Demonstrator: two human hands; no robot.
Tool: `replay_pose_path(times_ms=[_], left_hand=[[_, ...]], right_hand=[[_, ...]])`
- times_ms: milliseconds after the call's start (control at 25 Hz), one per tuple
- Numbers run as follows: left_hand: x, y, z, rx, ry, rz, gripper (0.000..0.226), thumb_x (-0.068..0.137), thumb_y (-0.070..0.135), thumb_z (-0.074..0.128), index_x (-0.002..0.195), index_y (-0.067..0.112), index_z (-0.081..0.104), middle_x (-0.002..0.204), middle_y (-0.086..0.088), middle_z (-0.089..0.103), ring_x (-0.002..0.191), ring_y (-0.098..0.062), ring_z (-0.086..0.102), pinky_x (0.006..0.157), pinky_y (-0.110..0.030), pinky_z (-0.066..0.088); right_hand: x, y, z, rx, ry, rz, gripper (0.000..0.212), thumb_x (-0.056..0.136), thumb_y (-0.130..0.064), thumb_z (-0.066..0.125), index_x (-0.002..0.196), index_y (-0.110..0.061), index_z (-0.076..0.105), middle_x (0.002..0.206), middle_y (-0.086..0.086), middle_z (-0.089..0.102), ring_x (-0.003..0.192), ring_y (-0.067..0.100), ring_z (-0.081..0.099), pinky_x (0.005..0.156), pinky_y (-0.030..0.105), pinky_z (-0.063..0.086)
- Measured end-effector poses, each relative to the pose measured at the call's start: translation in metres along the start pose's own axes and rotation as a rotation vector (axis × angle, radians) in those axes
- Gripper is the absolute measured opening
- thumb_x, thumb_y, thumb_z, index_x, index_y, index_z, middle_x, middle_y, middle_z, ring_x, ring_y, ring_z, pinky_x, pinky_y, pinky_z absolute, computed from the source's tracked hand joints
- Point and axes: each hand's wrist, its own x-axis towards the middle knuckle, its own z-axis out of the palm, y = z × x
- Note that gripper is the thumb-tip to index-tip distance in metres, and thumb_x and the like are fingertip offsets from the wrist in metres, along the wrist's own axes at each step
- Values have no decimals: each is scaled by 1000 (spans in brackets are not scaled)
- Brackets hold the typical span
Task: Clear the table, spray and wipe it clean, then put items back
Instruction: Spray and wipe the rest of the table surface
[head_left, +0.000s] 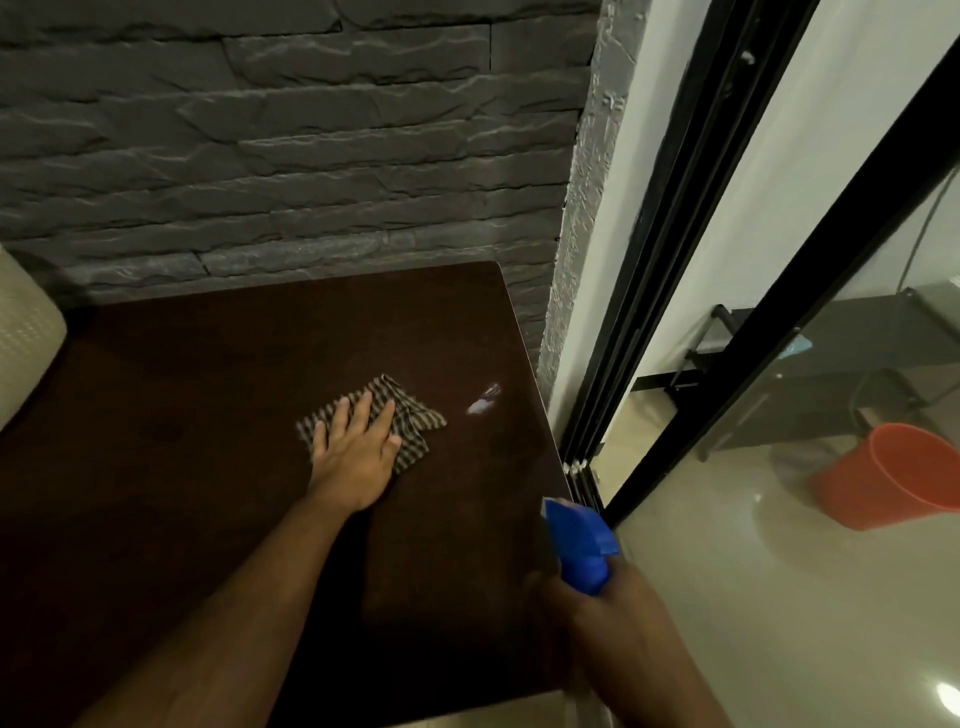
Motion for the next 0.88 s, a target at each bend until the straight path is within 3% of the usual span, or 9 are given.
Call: replay_pose_path(times_ms=[120, 280, 400, 600, 760, 880], left_hand=[[37, -3, -6, -13, 30, 64, 54, 102, 49, 23, 154, 39, 9, 164, 8, -5, 149, -16, -13, 118, -47, -7], [90, 3, -25, -65, 4, 96, 53, 101, 50, 26, 152, 42, 18, 164, 9, 0, 149, -14, -10, 118, -47, -7], [130, 15, -35, -100, 21, 95, 53, 100, 55, 20, 150, 38, 28, 163, 7, 7, 150, -17, -4, 118, -49, -3], [165, 35, -38, -26, 10, 138, 54, 101, 54, 16, 153, 39, 14, 164, 5, -1, 150, -22, -10, 118, -51, -5], [170, 52, -48, -30, -37, 170, 52, 103, 50, 15, 154, 38, 9, 163, 7, -8, 149, -21, -15, 118, -49, -9], [122, 59, -33, 29, -40, 428, 51, 102, 52, 11, 152, 42, 4, 162, 10, -10, 148, -18, -17, 118, -46, -12]], right_hand=[[26, -25, 0, 9, 10, 5, 22, 81, -32, 72, 92, -20, 56, 80, 4, 68, 62, 13, 63, 58, 24, 48], [60, -53, 5, 2, 21, -16, 20, 80, -33, 73, 87, -20, 59, 67, 0, 69, 52, 12, 63, 60, 31, 54], [83, -65, 4, 9, 35, -44, 20, 81, -31, 70, 83, -14, 60, 52, -1, 64, 44, 11, 61, 53, 27, 53], [96, -75, 6, 40, 27, -35, 25, 81, -33, 70, 85, -10, 60, 49, 0, 63, 42, 10, 59, 48, 20, 51], [100, -81, 5, 137, 66, 7, 28, 80, -34, 70, 92, -10, 60, 52, 4, 66, 46, 16, 62, 57, 32, 55], [96, -80, 10, 165, 37, 26, 34, 77, -35, 71, 89, -5, 61, 49, 8, 65, 43, 20, 61, 60, 36, 53]])
